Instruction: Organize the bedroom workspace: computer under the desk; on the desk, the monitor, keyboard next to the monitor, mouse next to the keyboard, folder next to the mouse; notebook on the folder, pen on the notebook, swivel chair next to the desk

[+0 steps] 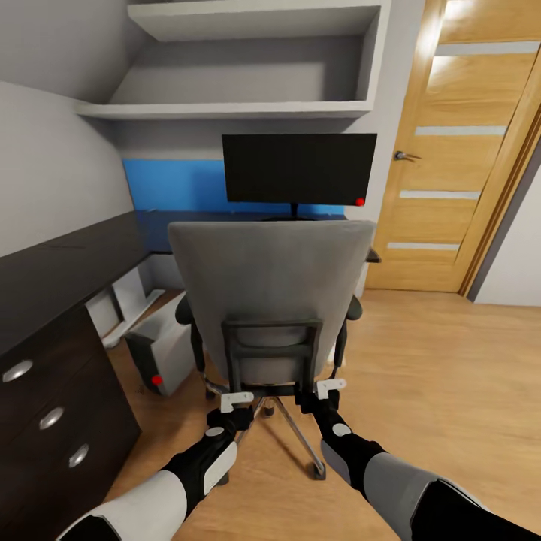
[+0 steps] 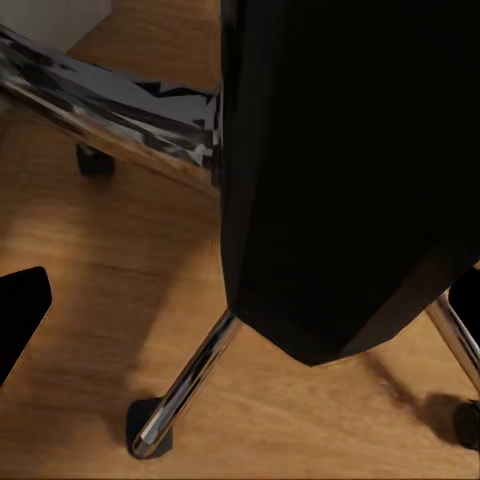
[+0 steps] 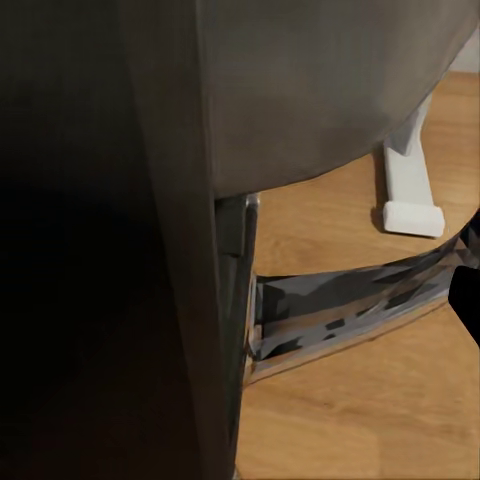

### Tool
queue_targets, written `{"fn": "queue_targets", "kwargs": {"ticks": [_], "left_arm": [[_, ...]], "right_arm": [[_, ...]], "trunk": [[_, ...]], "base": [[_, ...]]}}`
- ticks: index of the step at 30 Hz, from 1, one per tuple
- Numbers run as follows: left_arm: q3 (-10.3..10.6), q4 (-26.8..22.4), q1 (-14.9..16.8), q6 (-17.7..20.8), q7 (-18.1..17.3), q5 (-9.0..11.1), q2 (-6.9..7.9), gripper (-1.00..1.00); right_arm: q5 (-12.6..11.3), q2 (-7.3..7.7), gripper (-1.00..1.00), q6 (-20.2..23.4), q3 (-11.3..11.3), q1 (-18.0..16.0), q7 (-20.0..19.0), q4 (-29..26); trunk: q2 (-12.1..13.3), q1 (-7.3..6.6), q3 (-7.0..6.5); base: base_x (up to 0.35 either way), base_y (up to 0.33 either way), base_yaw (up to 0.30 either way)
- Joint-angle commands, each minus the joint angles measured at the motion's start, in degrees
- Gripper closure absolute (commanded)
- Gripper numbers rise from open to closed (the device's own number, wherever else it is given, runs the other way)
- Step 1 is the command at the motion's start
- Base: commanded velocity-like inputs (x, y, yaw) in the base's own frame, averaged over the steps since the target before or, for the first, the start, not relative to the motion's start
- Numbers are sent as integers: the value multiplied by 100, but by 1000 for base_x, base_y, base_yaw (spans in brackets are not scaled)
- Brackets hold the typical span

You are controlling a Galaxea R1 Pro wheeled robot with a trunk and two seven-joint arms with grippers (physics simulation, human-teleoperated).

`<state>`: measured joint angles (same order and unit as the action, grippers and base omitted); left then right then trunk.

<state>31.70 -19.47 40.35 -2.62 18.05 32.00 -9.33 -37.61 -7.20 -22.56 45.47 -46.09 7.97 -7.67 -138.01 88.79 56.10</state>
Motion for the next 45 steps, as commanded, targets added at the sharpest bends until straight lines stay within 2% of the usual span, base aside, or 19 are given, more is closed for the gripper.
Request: {"fn": "queue_targets", "kwargs": {"ticks": [1,30,36,45], "left_arm": [[54,13,5,-28,32,71,6,-100],[62,42,7,-28,32,66,1,-100],[64,40,8,-28,30,62,1,-100],[63,40,7,-19,32,61,1,-100]], "right_arm": [[-27,-1,-100,-12,105,-5,65,2],[-27,4,-100,-12,96,-5,57,2],[-27,4,-100,-12,96,-5,56,2],[-27,8,-100,-12,94,-5,56,2]], "trunk": [[-1,3,5],[-1,3,5],[-1,3,5],[-1,3,5]], "base": [[328,29,0],[322,-9,0],[24,0,0],[-304,0,0]]}}
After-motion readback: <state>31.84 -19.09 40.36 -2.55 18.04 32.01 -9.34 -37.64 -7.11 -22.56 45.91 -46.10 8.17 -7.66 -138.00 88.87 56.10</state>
